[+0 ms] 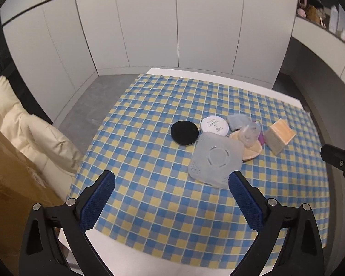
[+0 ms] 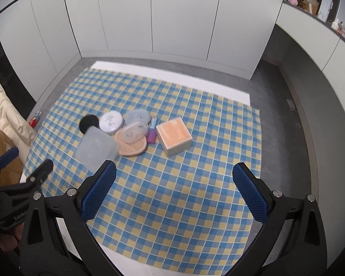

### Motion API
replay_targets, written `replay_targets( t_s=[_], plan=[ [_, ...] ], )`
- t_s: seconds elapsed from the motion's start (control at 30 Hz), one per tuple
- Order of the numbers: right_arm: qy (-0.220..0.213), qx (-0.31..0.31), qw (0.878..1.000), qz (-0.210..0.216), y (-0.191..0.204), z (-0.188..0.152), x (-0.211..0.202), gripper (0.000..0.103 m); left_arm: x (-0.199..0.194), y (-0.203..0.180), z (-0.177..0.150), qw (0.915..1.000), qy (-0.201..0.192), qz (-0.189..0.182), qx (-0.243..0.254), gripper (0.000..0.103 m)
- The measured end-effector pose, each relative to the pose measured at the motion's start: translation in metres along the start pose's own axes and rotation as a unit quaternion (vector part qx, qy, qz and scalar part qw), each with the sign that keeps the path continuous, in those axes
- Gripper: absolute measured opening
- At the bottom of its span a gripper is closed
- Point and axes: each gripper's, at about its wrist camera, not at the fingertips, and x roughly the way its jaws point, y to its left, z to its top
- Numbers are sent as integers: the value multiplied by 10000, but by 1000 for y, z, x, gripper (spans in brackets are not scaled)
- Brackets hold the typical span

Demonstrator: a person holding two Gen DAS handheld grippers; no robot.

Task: Organize objects
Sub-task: 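Move both open grippers toward the items on the checkered cloth, then close the left gripper on the clear plastic container while the right gripper grasps the peach box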

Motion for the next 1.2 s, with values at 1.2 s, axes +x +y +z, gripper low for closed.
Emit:
replay_targets(
  t_s=[1.2],
  plan=[
    [463, -749, 9958, 246, -17, 29, 141, 96, 112, -48, 8, 9902, 929, -1001, 308, 87]
  ],
)
